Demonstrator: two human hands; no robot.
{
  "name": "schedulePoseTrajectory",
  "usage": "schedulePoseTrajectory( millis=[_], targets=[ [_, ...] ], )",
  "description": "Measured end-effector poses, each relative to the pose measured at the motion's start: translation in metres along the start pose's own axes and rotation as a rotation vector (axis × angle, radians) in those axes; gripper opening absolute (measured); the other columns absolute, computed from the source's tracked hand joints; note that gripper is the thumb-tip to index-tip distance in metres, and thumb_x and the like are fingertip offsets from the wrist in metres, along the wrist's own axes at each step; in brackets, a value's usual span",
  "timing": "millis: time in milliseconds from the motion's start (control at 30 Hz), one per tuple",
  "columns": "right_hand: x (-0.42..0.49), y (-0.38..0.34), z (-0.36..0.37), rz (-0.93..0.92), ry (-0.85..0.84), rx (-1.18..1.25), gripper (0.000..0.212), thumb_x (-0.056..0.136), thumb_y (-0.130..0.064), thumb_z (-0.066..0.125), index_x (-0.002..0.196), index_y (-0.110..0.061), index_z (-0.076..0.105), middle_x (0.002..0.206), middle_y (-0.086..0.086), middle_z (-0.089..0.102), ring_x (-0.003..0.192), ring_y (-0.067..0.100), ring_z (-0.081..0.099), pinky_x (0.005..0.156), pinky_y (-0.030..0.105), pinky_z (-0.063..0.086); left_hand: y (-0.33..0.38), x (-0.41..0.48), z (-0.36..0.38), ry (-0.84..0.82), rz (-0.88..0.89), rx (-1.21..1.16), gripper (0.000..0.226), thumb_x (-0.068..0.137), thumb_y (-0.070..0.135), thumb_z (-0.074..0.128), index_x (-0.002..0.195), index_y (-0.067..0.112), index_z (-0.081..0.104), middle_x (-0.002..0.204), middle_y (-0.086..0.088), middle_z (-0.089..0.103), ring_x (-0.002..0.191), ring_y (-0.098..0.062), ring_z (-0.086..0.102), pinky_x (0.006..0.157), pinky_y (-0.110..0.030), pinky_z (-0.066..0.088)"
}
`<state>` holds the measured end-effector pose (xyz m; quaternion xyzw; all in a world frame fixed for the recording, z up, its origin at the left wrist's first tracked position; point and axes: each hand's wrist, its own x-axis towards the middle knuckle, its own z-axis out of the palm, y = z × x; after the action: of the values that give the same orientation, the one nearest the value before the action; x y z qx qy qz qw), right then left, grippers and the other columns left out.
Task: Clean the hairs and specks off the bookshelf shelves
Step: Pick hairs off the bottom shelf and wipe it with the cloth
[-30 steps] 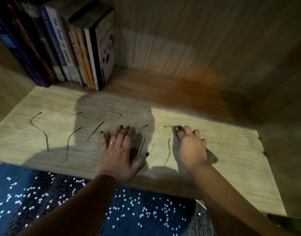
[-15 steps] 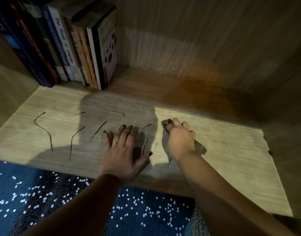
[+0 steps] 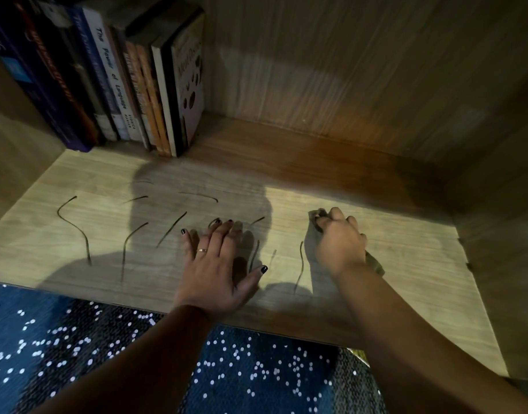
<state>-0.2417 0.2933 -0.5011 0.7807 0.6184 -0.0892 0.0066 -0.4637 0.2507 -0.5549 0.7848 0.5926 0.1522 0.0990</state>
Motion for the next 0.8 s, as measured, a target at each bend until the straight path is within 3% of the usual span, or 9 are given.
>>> schedulePoseTrajectory(
  millis=[300, 533, 667, 800],
  targets=[
    [-0.004, -0.017, 0.001, -0.281, -0.024, -0.048, 0.045, 0.085, -0.006, 0.046, 0.125, -0.023, 0.060, 0.128, -0.003, 0.040, 0.111, 0.025, 0.038, 0.090, 0.045, 0.039, -0.001, 0.001, 0.001, -0.014, 0.000, 0.033, 0.082, 0.087, 0.076, 0.027, 0.135, 0.011, 0.044, 0.141, -0.013, 0.049, 0.134, -0.032, 0.040, 0.114, -0.067, 0.015],
    [0.015, 0.024, -0.002, -0.073, -0.013, -0.015, 0.057, 0.081, 0.004, 0.052, 0.128, -0.026, 0.057, 0.127, -0.004, 0.040, 0.109, 0.025, 0.037, 0.087, 0.043, 0.038, -0.002, 0.002, 0.003, -0.025, -0.007, 0.051, 0.087, 0.087, 0.079, 0.021, 0.133, 0.010, 0.047, 0.137, -0.015, 0.052, 0.128, -0.035, 0.046, 0.113, -0.068, 0.017],
    [0.002, 0.024, 0.004, -0.110, 0.005, 0.031, 0.042, 0.089, -0.008, 0.052, 0.125, -0.028, 0.058, 0.123, -0.003, 0.038, 0.106, 0.025, 0.037, 0.084, 0.041, 0.037, 0.000, 0.001, 0.000, -0.019, -0.011, 0.033, 0.087, 0.087, 0.078, 0.019, 0.130, 0.009, 0.049, 0.134, -0.015, 0.054, 0.126, -0.037, 0.048, 0.112, -0.068, 0.019],
    [-0.040, 0.029, 0.012, -0.129, 0.008, -0.007, 0.055, 0.084, 0.000, 0.049, 0.130, -0.029, 0.053, 0.128, -0.006, 0.037, 0.107, 0.021, 0.037, 0.085, 0.040, 0.039, 0.002, -0.001, -0.002, -0.010, -0.012, 0.032, 0.077, 0.089, 0.074, 0.027, 0.131, 0.012, 0.046, 0.138, -0.013, 0.051, 0.129, -0.033, 0.043, 0.112, -0.068, 0.019]
  ],
)
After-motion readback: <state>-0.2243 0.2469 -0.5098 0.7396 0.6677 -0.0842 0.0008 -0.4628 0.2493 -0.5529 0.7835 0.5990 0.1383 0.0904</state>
